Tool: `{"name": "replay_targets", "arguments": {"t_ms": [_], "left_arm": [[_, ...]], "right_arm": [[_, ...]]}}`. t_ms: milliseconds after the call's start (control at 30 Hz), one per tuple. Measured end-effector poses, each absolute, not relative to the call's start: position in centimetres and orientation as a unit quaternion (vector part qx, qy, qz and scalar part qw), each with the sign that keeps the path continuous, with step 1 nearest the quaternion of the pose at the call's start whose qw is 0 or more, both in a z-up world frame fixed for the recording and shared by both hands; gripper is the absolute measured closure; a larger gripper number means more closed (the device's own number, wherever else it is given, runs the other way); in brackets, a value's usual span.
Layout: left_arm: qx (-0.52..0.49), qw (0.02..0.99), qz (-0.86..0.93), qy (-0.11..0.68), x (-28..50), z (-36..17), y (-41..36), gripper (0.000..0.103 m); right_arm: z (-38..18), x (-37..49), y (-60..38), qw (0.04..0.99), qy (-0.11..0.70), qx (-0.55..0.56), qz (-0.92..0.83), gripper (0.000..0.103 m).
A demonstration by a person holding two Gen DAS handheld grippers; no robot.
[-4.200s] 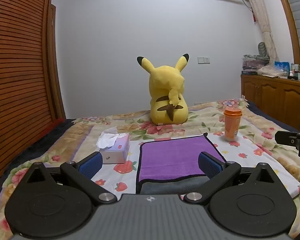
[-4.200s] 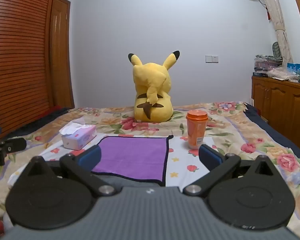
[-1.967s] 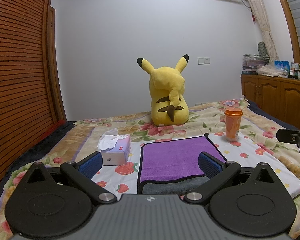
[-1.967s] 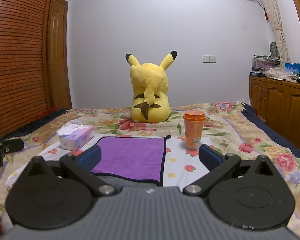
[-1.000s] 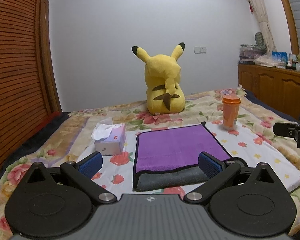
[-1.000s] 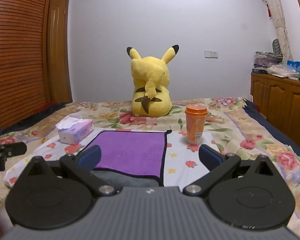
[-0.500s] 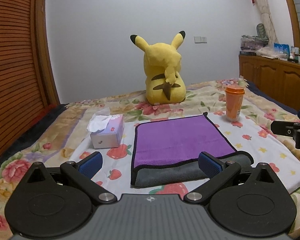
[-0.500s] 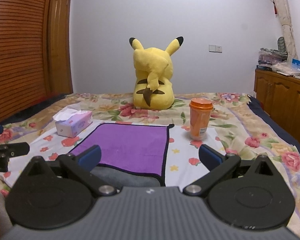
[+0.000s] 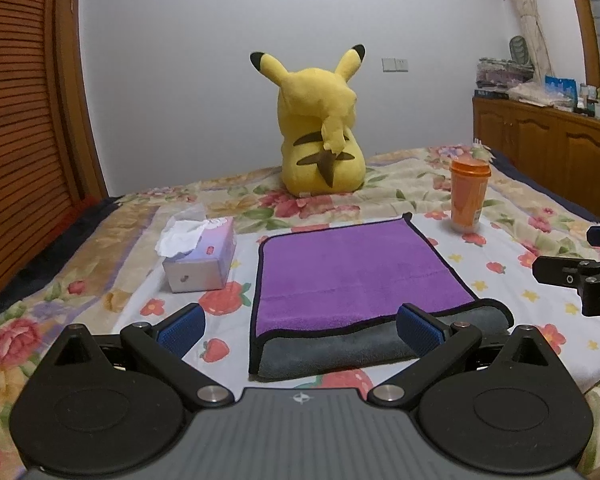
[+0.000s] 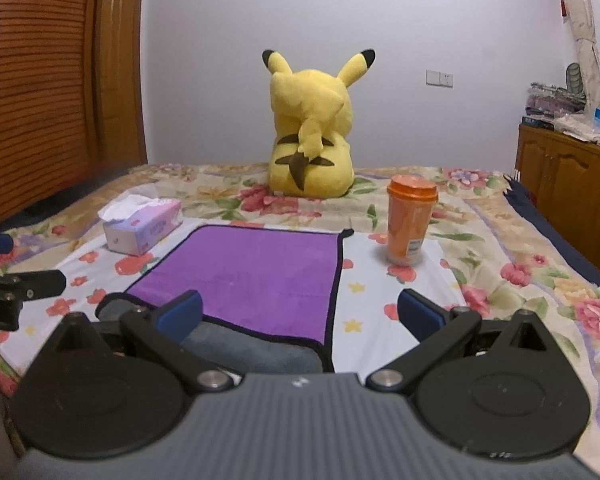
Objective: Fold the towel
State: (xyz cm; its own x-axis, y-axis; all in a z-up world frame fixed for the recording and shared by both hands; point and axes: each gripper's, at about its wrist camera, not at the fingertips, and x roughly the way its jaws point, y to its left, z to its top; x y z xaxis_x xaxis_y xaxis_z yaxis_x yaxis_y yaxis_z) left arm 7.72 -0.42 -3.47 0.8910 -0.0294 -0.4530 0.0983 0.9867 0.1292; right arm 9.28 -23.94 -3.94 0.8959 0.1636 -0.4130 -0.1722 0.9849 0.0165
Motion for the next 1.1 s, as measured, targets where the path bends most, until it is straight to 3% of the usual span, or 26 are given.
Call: {"name": "replay_targets", "arguments": {"t_ms": [1100], "left_arm": [[0.073,0.954,-0.042,0.288,13.9,-6.4,1.2,0.000]], "right_arm": [[-6.3,14.0,-23.0,0.957,0.270,-0.014,0.106,0.000]]}}
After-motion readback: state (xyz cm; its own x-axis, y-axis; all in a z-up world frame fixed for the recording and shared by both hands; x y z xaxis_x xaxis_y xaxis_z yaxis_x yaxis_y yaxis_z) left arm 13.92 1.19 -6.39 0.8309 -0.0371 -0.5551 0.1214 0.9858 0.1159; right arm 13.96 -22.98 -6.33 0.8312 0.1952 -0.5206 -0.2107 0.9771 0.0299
